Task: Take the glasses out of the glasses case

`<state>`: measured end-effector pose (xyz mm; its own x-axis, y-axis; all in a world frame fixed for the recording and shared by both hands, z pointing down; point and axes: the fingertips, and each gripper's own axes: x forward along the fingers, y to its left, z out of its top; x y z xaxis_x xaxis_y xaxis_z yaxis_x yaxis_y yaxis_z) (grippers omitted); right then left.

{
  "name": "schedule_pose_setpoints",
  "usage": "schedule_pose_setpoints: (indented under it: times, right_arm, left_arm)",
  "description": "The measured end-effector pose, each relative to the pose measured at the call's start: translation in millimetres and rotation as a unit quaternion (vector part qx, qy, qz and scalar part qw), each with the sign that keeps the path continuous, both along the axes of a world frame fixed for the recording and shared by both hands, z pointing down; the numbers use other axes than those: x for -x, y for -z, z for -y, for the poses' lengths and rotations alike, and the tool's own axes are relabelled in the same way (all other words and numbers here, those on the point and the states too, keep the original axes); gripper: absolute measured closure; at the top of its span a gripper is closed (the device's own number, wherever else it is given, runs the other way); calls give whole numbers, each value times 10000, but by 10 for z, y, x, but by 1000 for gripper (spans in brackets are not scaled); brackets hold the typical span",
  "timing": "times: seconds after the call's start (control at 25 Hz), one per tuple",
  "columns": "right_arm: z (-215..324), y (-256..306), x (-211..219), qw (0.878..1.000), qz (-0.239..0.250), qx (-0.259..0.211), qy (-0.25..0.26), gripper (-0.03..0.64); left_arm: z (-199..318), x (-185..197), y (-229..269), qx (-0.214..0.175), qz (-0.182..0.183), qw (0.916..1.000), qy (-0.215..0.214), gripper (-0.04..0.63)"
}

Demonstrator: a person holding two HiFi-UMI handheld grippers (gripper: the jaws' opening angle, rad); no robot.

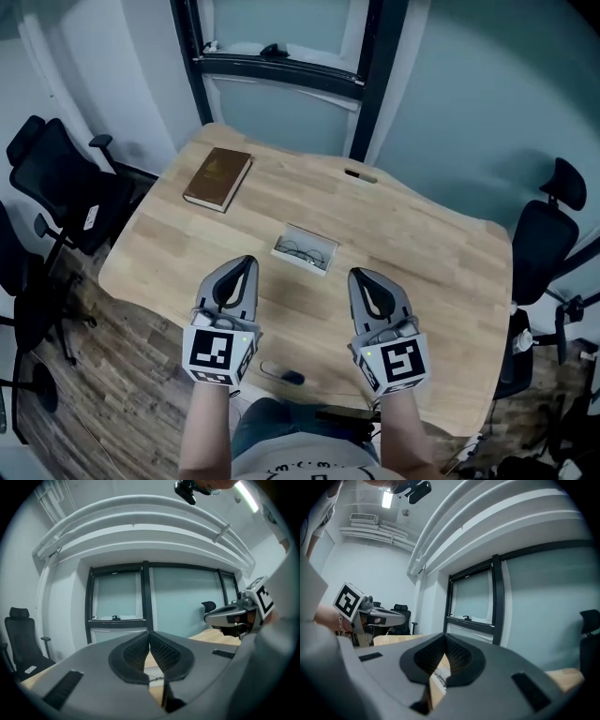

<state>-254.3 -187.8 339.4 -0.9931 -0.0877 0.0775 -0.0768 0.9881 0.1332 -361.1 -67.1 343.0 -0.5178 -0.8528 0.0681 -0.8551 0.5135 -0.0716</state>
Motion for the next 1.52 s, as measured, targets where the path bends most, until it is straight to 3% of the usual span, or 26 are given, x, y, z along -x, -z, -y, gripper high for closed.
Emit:
schedule_pose_setpoints:
  times: [0.08, 0.2, 0.4, 0.52, 0.56, 0.64, 0.84, 1.04, 1.16, 1.24, 1.36, 1.44, 1.52]
  right_arm:
    - [136, -73, 33, 9998, -83, 63, -159, 606]
    - [320, -171, 69, 9988, -198, 123, -427, 606]
    - [573, -280, 39, 9935, -340, 229, -1066, 606]
    - [667, -296, 2, 9886, -412, 292, -1421, 606]
    - [686, -308, -10, 9867, -449, 318, -1530, 606]
    - [710, -357, -29, 9828, -542, 366, -1729, 606]
    - [726, -571, -14, 9741, -791, 509, -2057, 606]
    - [735, -760, 62, 9664, -1018, 630, -2273, 606]
    - [738, -840, 92, 9631, -1183, 633, -2331, 606]
    - [755, -872, 118, 9626, -1280, 608, -2310, 606]
    - [807, -925, 128, 9600, -1362, 658, -2355, 606]
    - [839, -957, 130, 9583, -1394, 701, -2395, 606]
    - [867, -987, 134, 9571, -1427, 718, -2416, 606]
  left_arm:
    - [186, 82, -95, 87, -129, 9996, -244, 548]
    - [434, 218, -225, 217, -272, 9976, -607, 421]
    - [809, 430, -465, 615, -320, 9900, -1228, 419]
    - [1036, 460, -691, 1196, -224, 9744, -1888, 419]
    - [1111, 449, -798, 1497, -115, 9645, -2171, 419]
    - [1235, 416, -1057, 2185, 184, 9366, -2735, 419]
    - [1386, 387, -1720, 3642, 823, 8439, -3851, 444]
    - [1477, 397, -2181, 4428, 1080, 7607, -4622, 482]
    - [1506, 362, -2403, 4721, 977, 7179, -5022, 485]
    - [1522, 369, -2526, 4903, 893, 6960, -5170, 485]
    - [1543, 398, -2672, 5137, 801, 6739, -5250, 487]
    - [1556, 405, -2739, 5214, 726, 6667, -5276, 497]
    - [1579, 407, -2785, 5236, 646, 6646, -5291, 519]
